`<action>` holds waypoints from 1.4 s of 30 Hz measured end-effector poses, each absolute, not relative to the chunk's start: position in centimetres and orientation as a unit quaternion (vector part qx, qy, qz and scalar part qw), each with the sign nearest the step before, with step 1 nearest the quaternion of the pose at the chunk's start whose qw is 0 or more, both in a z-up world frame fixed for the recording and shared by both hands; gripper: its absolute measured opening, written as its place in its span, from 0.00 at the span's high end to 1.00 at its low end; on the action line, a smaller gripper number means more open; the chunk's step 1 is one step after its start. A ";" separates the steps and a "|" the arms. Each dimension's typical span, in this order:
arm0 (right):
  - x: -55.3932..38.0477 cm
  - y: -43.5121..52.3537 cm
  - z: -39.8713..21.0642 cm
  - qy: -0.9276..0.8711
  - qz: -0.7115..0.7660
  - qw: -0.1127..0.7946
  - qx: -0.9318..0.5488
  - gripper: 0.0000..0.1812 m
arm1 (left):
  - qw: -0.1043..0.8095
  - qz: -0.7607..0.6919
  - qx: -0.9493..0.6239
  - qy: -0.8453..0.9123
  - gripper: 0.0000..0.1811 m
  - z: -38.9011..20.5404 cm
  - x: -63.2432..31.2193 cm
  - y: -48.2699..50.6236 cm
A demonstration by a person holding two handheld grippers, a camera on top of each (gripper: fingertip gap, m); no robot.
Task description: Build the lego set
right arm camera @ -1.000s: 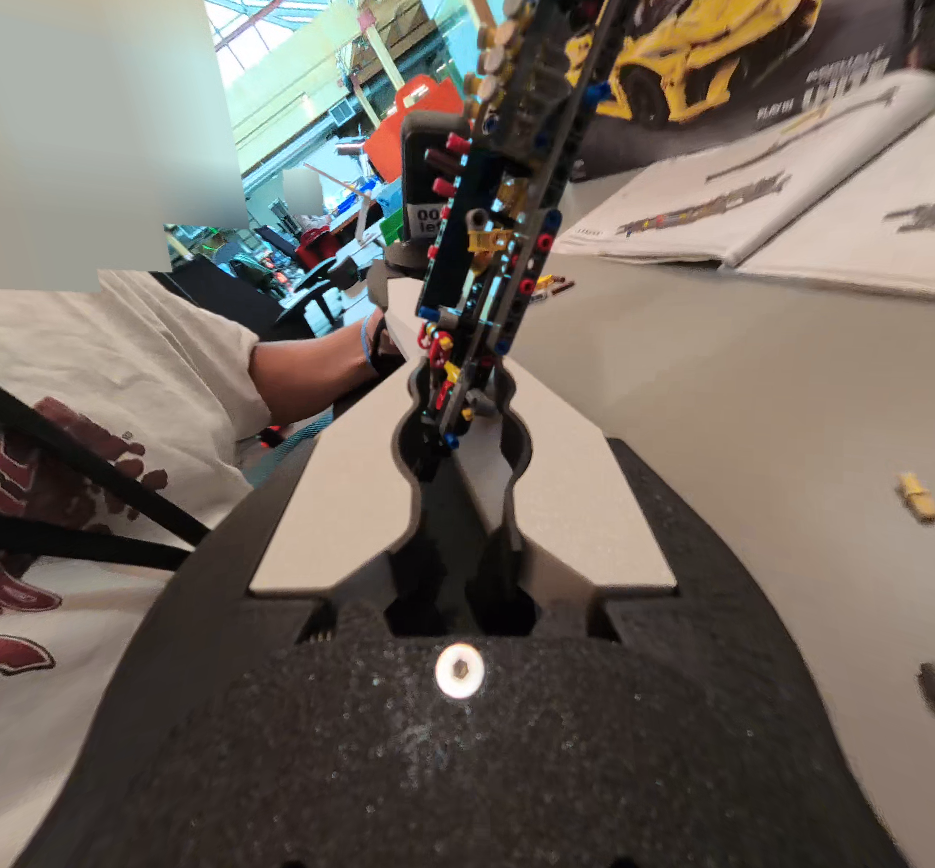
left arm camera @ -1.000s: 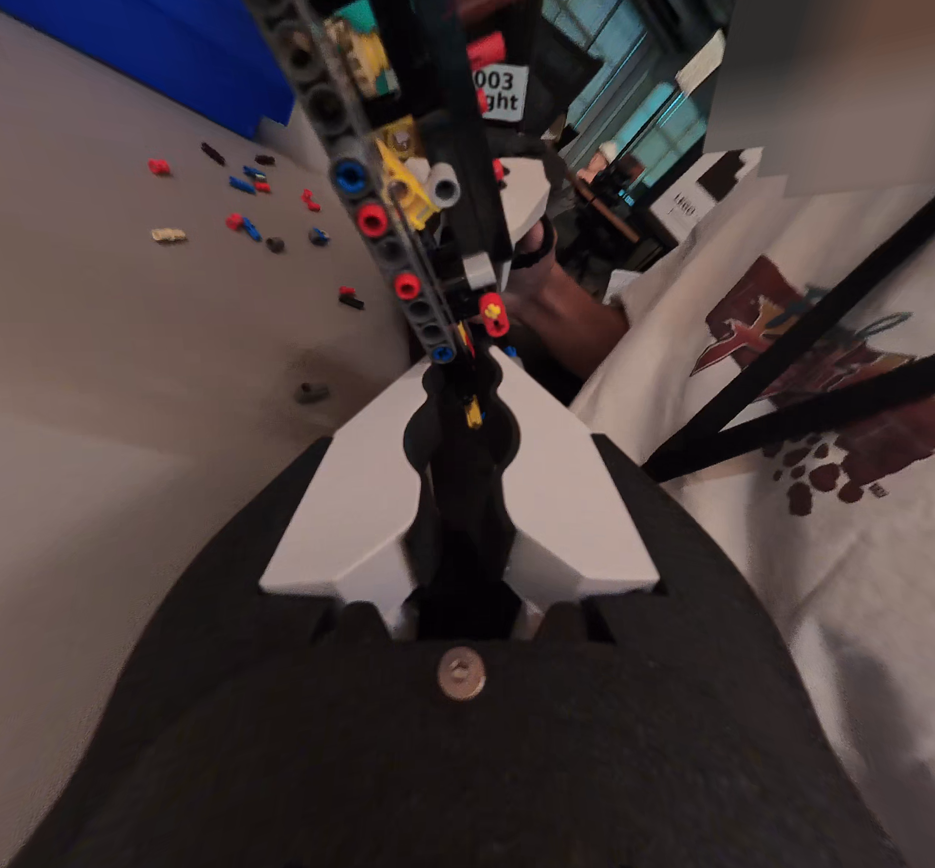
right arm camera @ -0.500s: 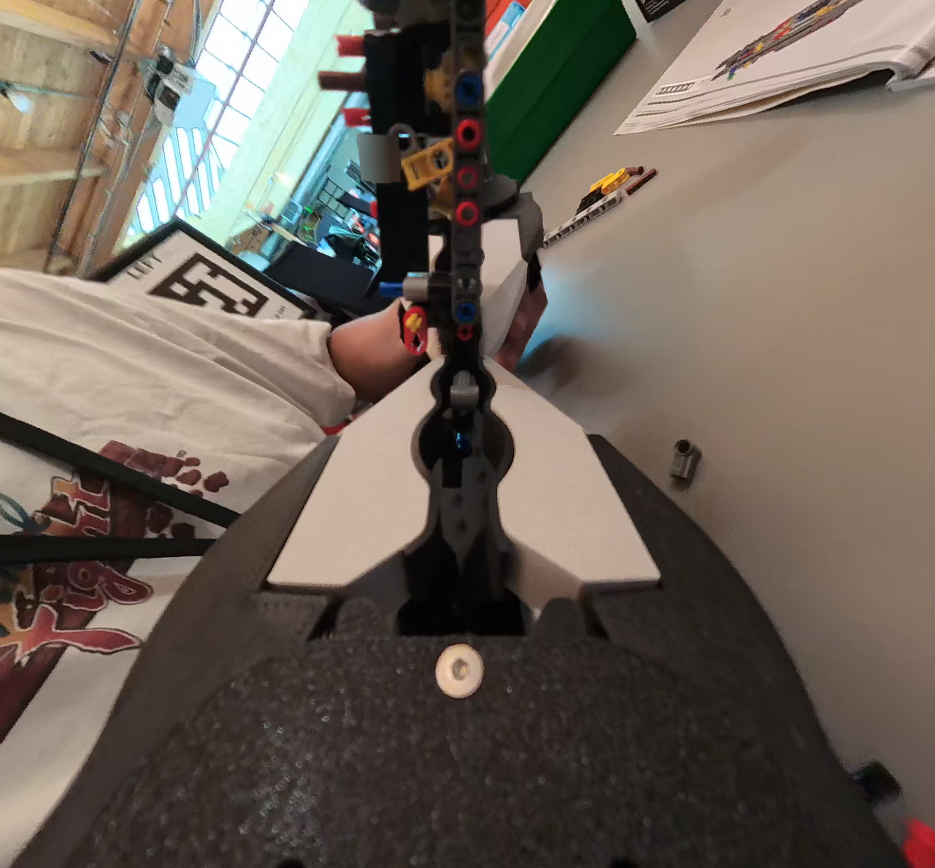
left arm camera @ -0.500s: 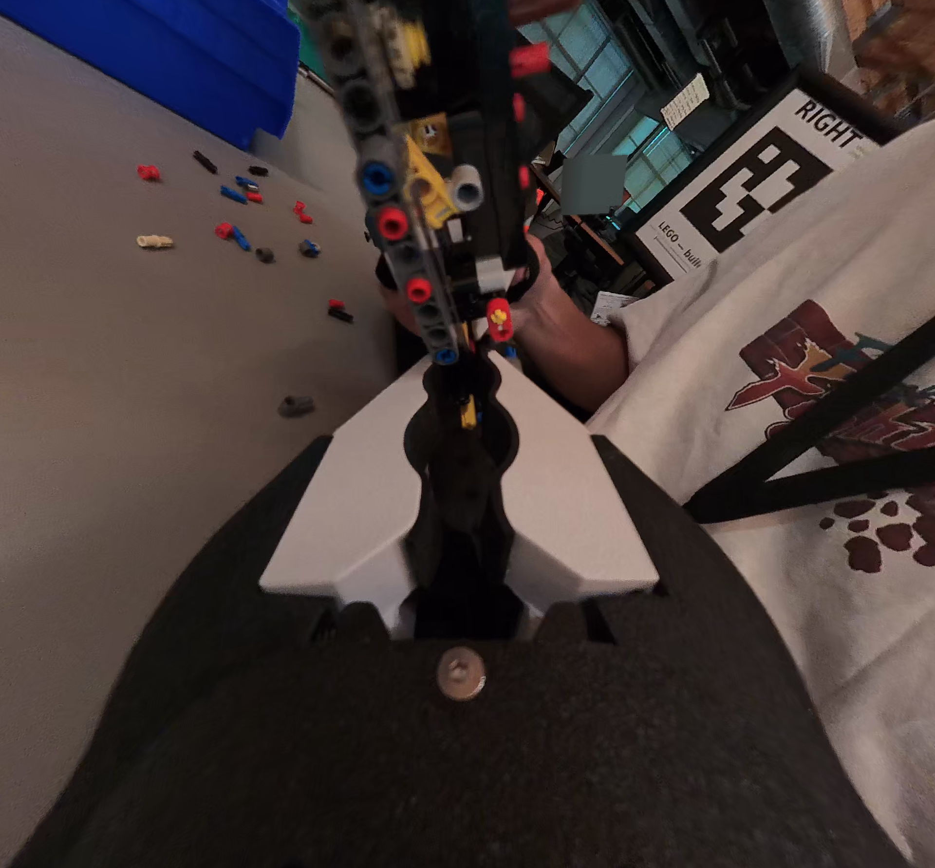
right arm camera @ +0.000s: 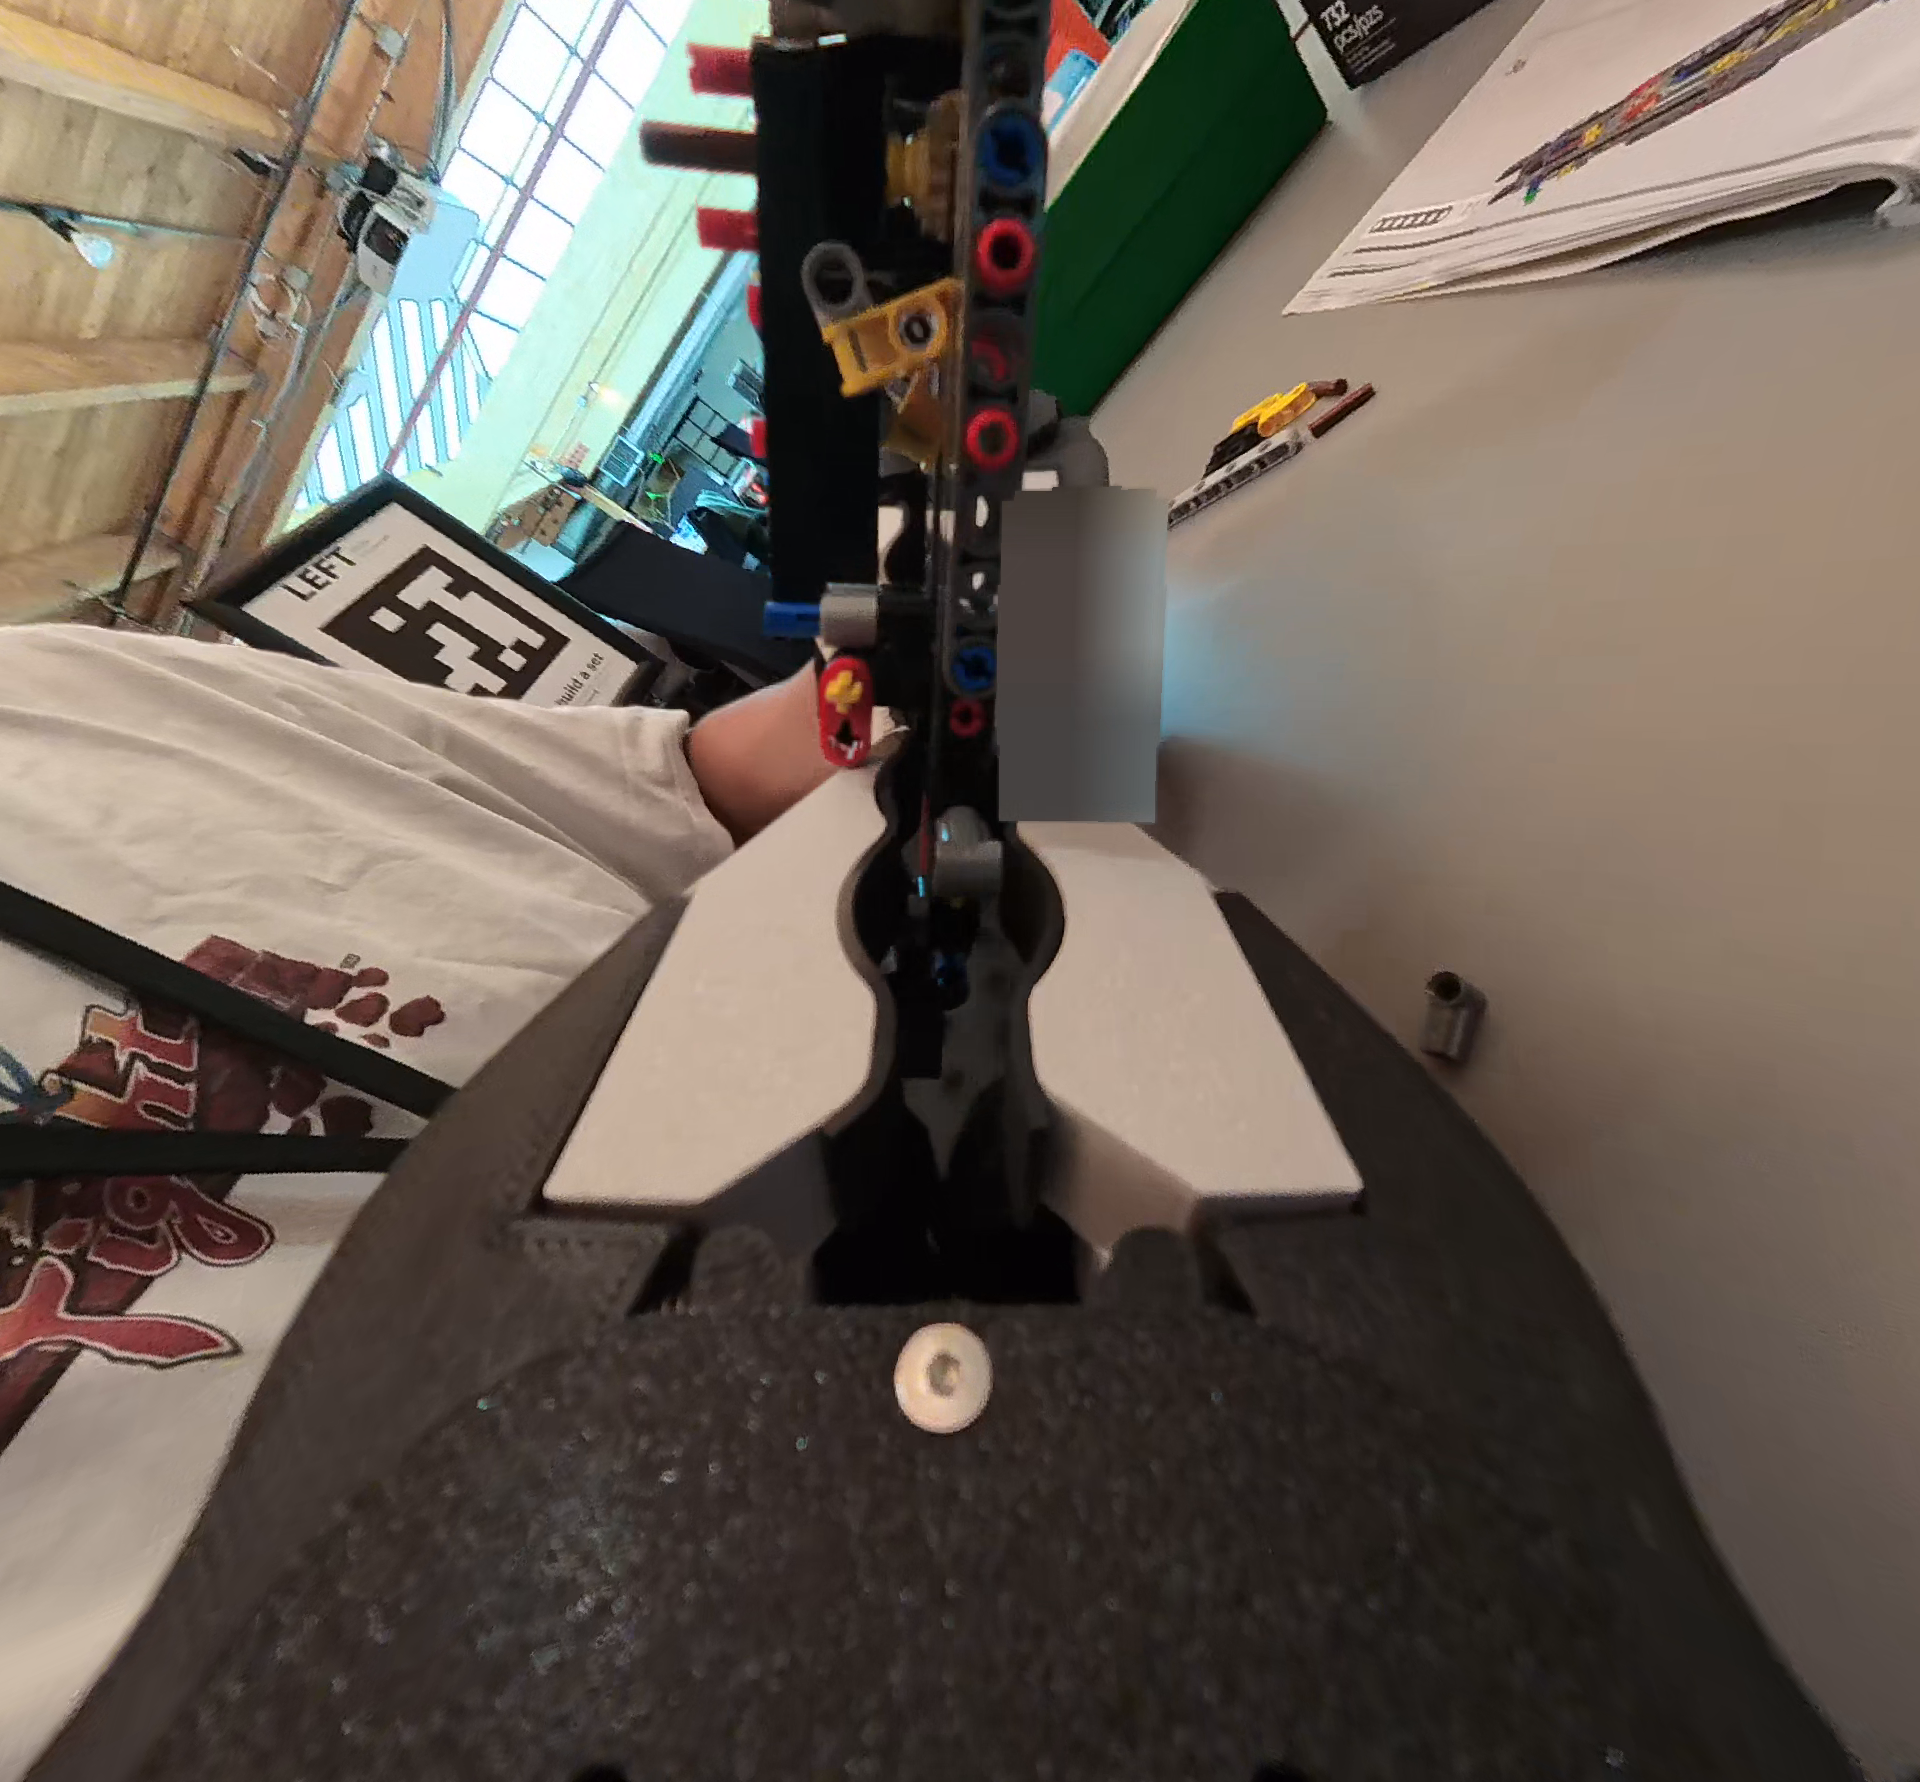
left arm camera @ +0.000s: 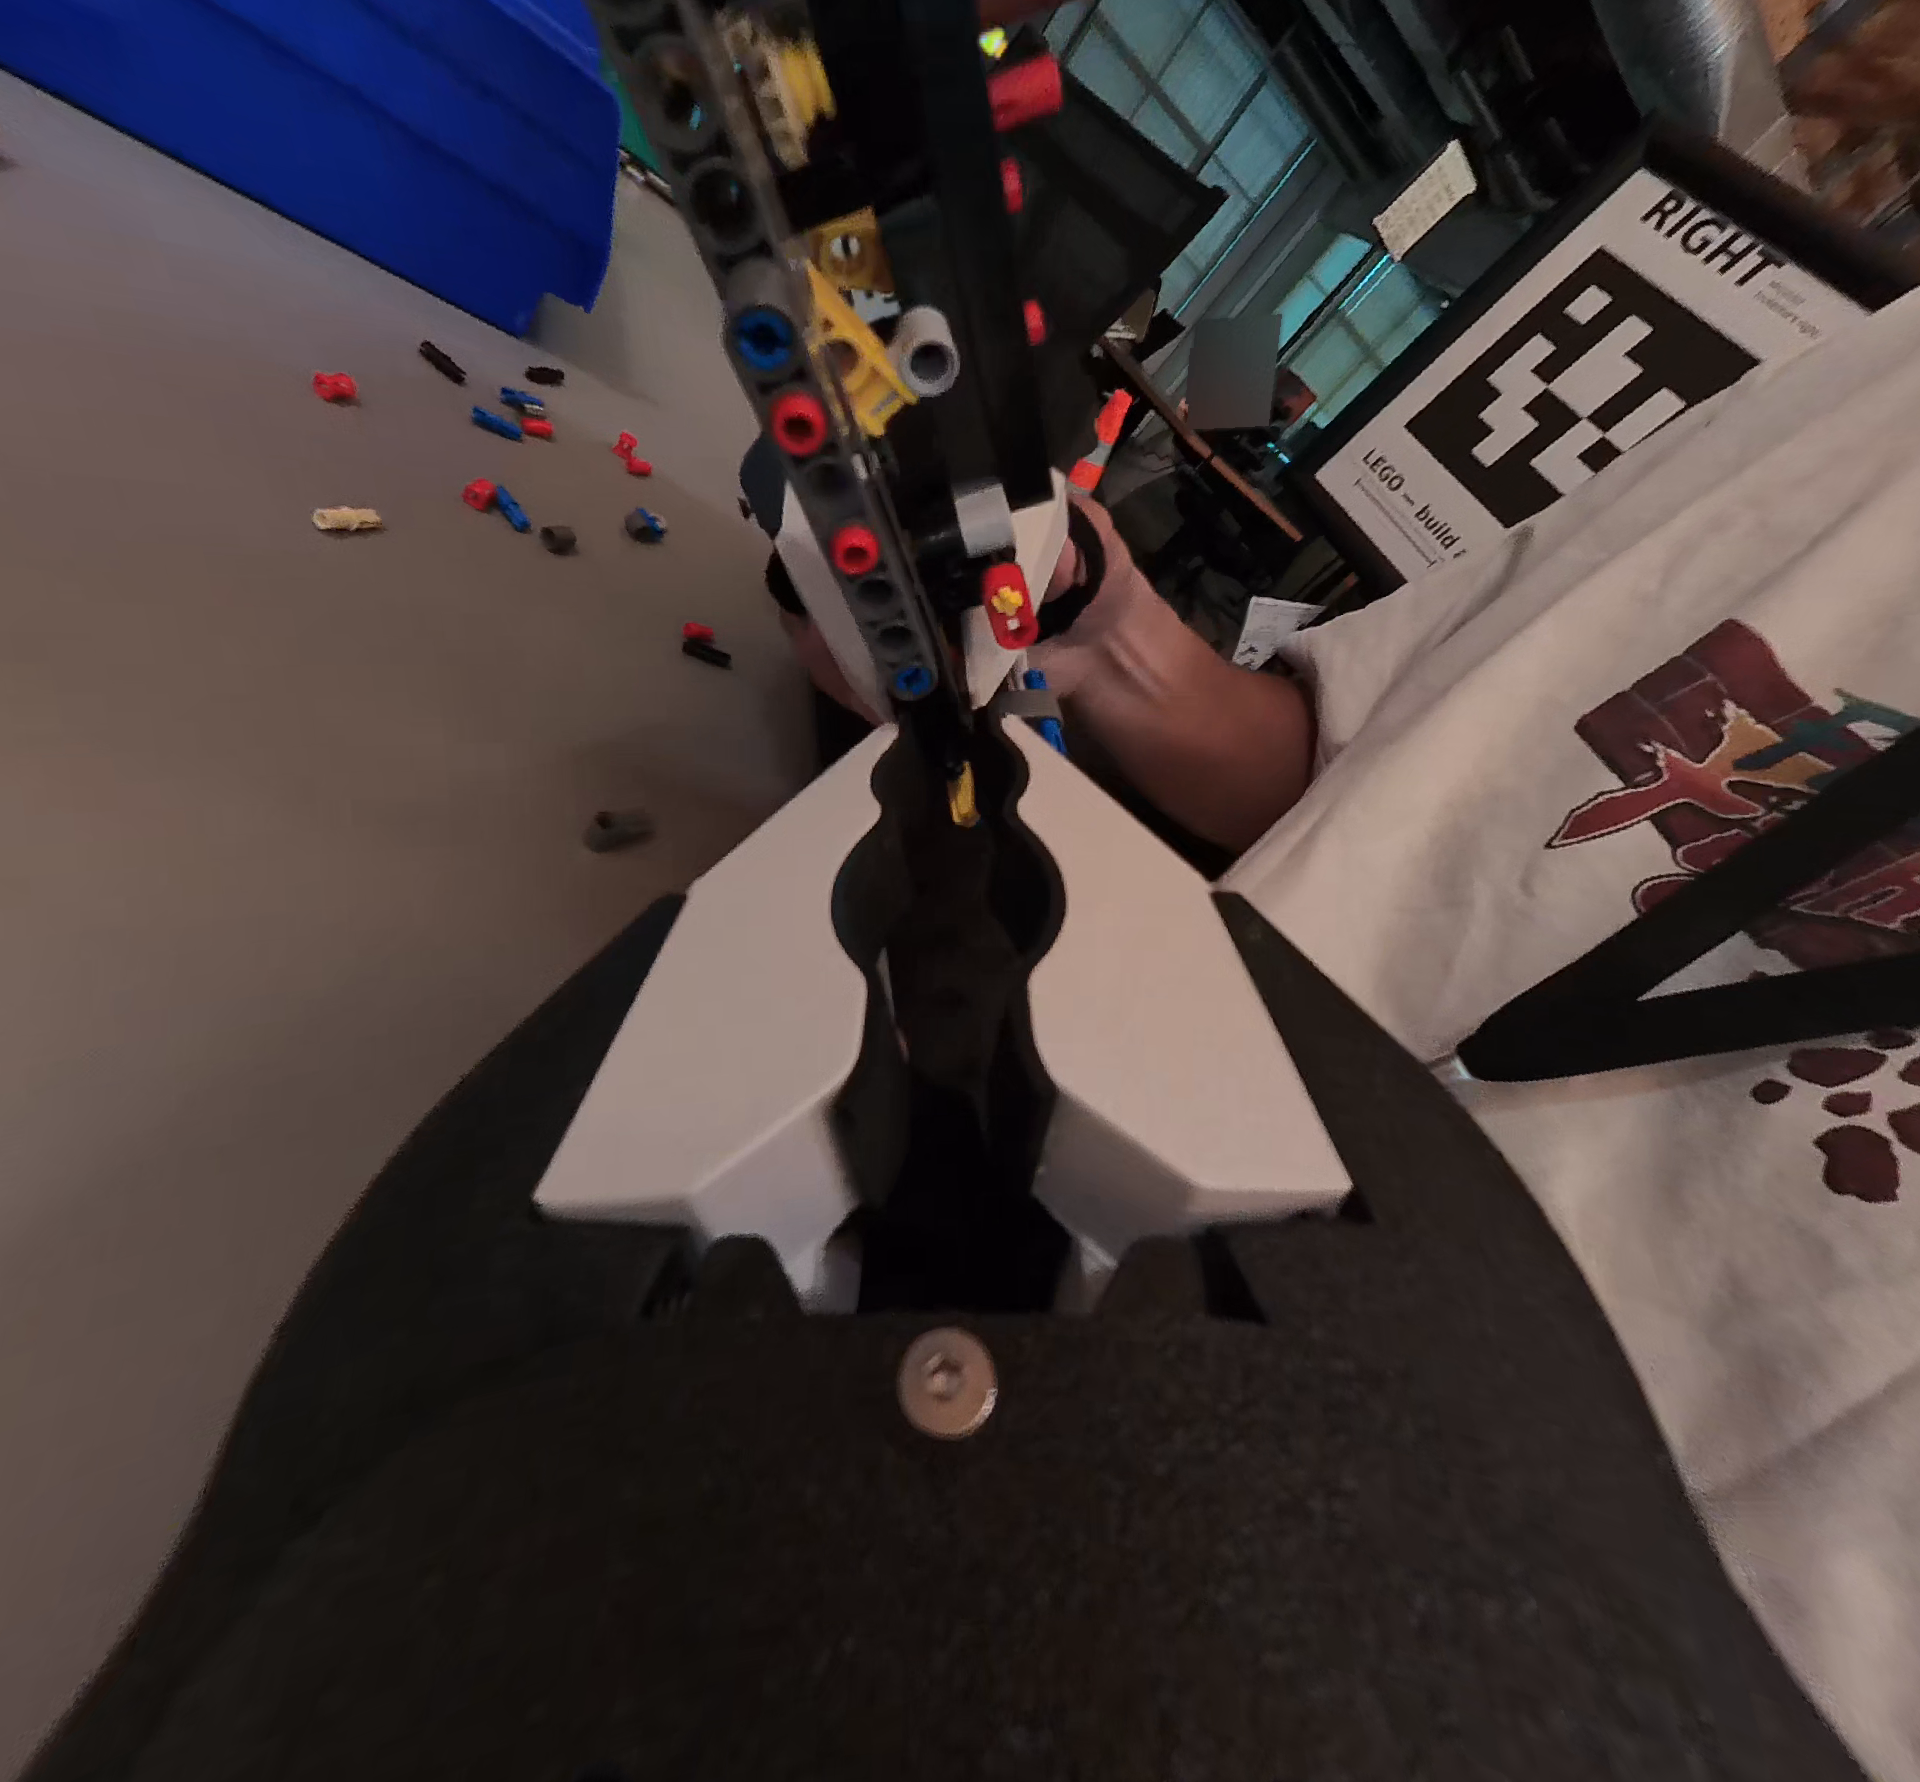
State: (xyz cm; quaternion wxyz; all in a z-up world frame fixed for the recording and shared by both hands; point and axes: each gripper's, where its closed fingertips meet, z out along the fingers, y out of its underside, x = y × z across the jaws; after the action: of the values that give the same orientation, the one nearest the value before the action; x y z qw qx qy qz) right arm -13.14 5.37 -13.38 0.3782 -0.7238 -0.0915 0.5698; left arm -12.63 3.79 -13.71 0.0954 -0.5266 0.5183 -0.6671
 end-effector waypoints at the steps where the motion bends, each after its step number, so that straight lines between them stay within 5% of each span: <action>1: -13.0 5.4 -13.3 -0.090 0.568 0.380 -0.724 0.96 | 0.103 -0.662 -0.531 0.519 0.96 -13.7 -12.5 3.9; 11: -4.2 5.6 -10.1 -0.009 0.529 0.544 -0.651 0.97 | 0.229 -0.483 -0.568 0.626 0.80 -17.9 -11.9 6.1; 14: -2.5 5.0 -8.5 -0.003 0.523 0.608 -0.598 0.97 | 0.280 -0.400 -0.544 0.682 0.86 -19.3 -10.9 6.2; 21: -3.2 4.7 -9.1 -0.018 0.518 0.596 -0.614 0.97 | 0.260 -0.330 -0.443 0.792 0.85 -21.0 -9.5 6.7; 29: -0.9 4.1 -8.2 0.028 0.568 0.602 -0.560 0.97 | 0.115 -0.367 -0.353 0.853 0.89 -23.1 -8.3 6.7; 42: -1.4 4.4 -8.5 0.025 0.576 0.587 -0.568 0.97 | 0.116 -0.362 -0.327 0.865 0.91 -23.5 -7.8 5.8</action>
State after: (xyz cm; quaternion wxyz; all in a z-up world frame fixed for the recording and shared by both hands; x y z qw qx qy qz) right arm -1.36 4.44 -8.53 0.5874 -0.5680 0.0250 0.5760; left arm -7.83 5.78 -23.55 0.1161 -0.3272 0.8650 -0.3624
